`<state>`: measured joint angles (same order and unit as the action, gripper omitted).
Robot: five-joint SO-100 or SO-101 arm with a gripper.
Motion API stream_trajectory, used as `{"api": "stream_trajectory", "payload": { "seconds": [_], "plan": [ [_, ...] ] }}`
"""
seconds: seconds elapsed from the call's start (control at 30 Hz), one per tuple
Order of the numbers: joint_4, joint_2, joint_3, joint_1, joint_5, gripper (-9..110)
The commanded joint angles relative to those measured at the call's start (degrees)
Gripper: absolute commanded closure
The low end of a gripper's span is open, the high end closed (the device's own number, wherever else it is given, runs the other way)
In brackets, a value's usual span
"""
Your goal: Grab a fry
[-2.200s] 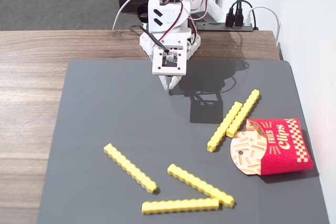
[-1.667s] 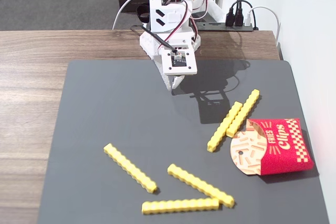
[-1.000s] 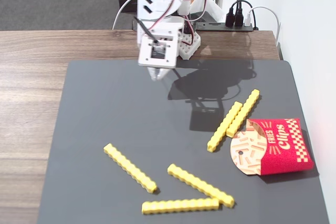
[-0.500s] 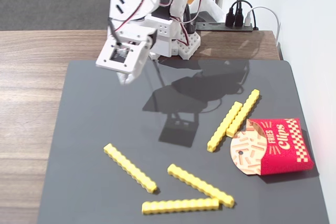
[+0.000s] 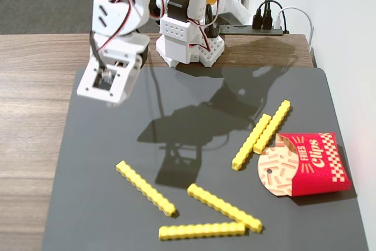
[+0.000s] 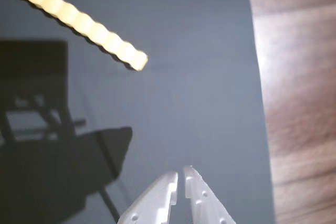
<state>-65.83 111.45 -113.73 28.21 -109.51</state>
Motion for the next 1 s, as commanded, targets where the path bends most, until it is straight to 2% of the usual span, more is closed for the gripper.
{"api": "stream_trajectory", "payload": {
  "seconds": [0.0, 0.23, 0.47, 0.63, 0.7, 0.87, 0.97],
  "plan": [
    [-1.76, -5.19, 9.23, -0.18, -2.81, 101],
    [-8.17, -16.96, 23.82, -2.81, -11.07, 101],
    [-9.49, -25.84, 32.87, -4.13, -17.05, 101],
    [-10.46, -32.61, 39.99, -4.31, -21.71, 93],
    [-10.55, -34.80, 41.92, -4.39, -23.82, 83],
    [-10.63, -39.02, 44.12, -5.10, -26.98, 69],
    [-10.28, -40.96, 44.38, -6.24, -27.16, 69]
  ]
}}
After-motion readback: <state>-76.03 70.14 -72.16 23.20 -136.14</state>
